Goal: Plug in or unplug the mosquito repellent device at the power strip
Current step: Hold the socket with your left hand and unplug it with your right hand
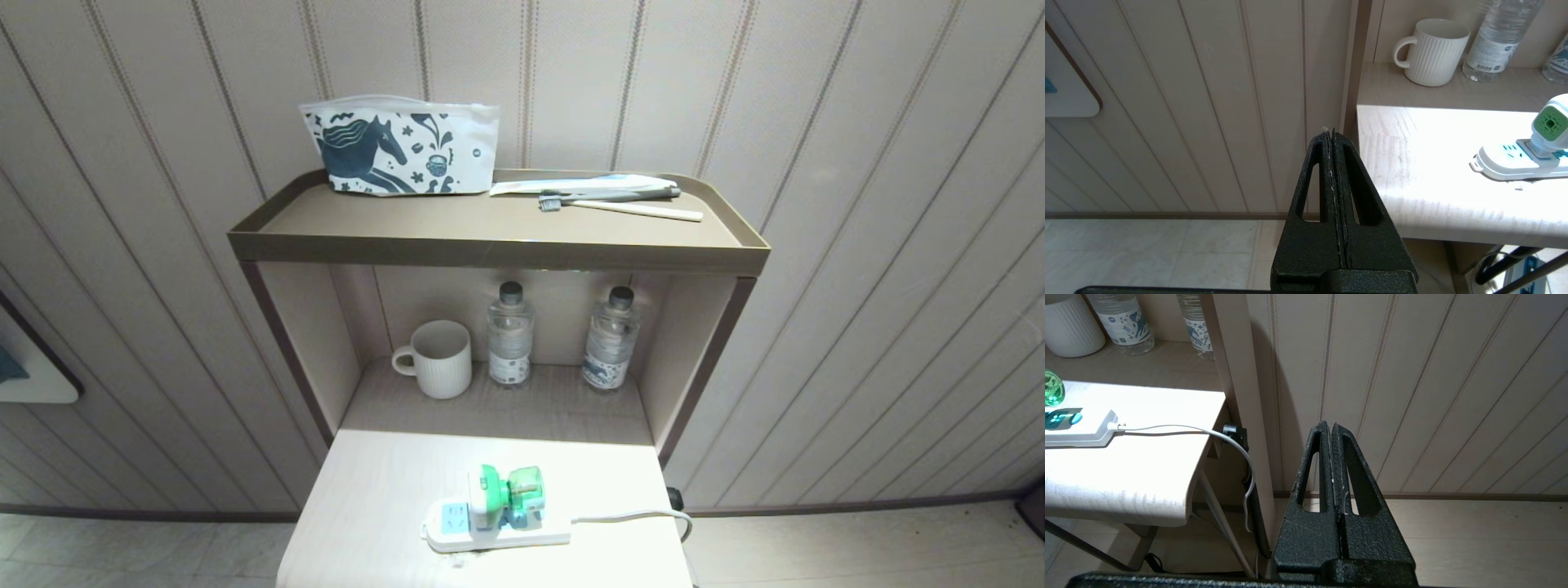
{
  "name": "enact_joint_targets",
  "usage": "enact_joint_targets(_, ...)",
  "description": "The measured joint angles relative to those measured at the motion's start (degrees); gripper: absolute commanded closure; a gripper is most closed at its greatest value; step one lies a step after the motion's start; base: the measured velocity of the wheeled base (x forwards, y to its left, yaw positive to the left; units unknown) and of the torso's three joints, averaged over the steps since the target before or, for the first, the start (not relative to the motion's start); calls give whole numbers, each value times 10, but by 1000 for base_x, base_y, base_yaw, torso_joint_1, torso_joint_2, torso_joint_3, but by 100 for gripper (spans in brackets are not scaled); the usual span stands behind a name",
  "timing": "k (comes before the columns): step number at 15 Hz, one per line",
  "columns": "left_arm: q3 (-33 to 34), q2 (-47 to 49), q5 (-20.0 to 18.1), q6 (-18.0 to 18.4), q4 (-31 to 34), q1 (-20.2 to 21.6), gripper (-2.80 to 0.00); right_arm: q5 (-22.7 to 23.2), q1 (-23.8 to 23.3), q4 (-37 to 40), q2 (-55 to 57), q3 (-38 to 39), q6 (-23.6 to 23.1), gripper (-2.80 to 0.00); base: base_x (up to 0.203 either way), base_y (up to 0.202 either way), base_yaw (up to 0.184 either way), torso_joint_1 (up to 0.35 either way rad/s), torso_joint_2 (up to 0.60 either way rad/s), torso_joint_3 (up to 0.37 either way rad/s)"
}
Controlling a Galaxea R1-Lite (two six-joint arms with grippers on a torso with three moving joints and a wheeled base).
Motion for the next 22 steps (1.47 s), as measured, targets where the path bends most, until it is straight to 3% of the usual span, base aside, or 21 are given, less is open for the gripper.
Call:
enact_joint_targets(4,-1,0,-1,-8,0,0,0,7,0,0,0,0,-13,0,0,0,0,0,0,0)
enact_joint_targets(8,-1,0,-1,-8,0,0,0,21,0,33,3,-14,-75,0,0,0,0,0,0,0)
enact_joint_targets(22,-2,0,1,-1,5,0,0,31,1,45,24,-37,-85,0,0,0,0,0,0,0)
